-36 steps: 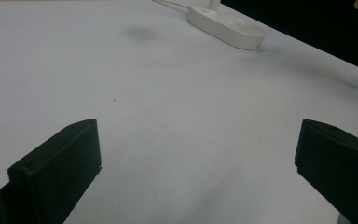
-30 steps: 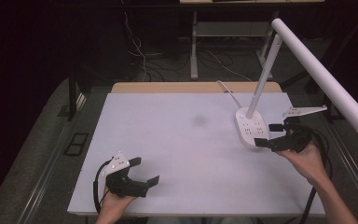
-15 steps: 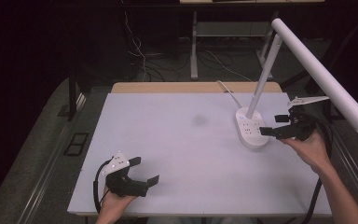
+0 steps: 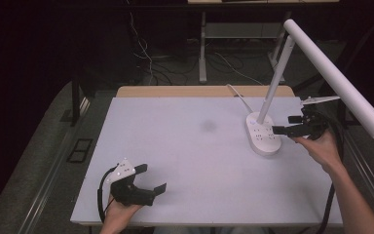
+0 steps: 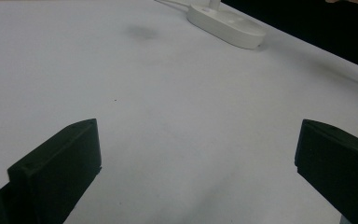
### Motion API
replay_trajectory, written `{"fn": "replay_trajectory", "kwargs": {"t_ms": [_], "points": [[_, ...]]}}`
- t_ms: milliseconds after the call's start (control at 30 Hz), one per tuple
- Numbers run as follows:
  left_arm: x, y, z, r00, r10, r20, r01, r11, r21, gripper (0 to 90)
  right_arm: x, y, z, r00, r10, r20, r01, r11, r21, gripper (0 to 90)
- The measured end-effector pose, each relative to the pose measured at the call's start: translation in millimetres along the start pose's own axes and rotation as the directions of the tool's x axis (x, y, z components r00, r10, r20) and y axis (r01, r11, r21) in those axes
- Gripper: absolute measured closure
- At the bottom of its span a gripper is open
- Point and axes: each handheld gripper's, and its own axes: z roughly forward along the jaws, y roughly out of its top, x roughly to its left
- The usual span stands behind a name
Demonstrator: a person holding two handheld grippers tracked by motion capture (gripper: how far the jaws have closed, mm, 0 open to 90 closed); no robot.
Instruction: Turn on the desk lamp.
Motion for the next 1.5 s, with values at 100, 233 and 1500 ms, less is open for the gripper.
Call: {"fn": "replay_trajectory", "kwargs": {"t_ms": [100,233,1500], "points": [[-0.1,-0.1,0.1,1.0000,0.000,0.000,0.000,1.0000,0.003,0.0,-4.7,1.4,4.0,1.0000,0.004,0.000,-0.004,1.000,0.004,0.9],[-0.2,-0.1,0.1,1.0000,0.001,0.000,-0.001,1.0000,0.003,0.0,-11.1,2.8,9.0,0.9999,0.012,-0.001,-0.012,1.000,0.002,0.9],[2.1,0.8,1.6,0.9999,0.012,-0.009,-0.012,0.9997,0.019,0.0,-56.6,12.9,32.6,0.9983,0.053,0.024,-0.053,0.999,-0.002,55.1]]}}
